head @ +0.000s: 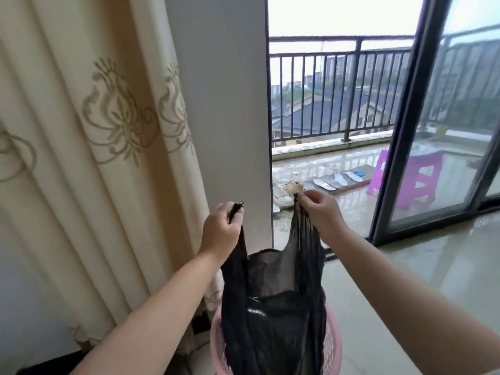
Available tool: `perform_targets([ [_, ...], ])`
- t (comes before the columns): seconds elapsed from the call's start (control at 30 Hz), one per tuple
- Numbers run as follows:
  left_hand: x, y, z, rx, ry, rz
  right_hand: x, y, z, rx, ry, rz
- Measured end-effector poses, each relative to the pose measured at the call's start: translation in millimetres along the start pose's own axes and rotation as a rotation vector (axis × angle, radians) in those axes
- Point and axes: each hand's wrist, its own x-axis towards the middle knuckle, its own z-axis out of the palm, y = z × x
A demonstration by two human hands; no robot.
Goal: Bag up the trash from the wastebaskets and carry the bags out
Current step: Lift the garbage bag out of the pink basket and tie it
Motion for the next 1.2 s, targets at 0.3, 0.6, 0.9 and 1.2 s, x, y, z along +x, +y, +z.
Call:
perform_targets([
  [0.3, 48, 160, 3, -0.285, -0.136, 0.467, 15, -158, -83, 0.364, 0.355, -0.296],
  [0.6, 25, 223, 64, -0.657, -0.471, 0.401, -19, -173, -161, 0.263, 0.47, -0.383],
  [0.9, -66, 193, 148, -0.622, -0.761, 0.124, -88, -76, -204, 0.014, 0.755, -0.161],
  [1.2, -182, 98, 219, -0.295, -1.06, -0.125, -172, 98, -247, -0.008, 0.93, 0.245],
])
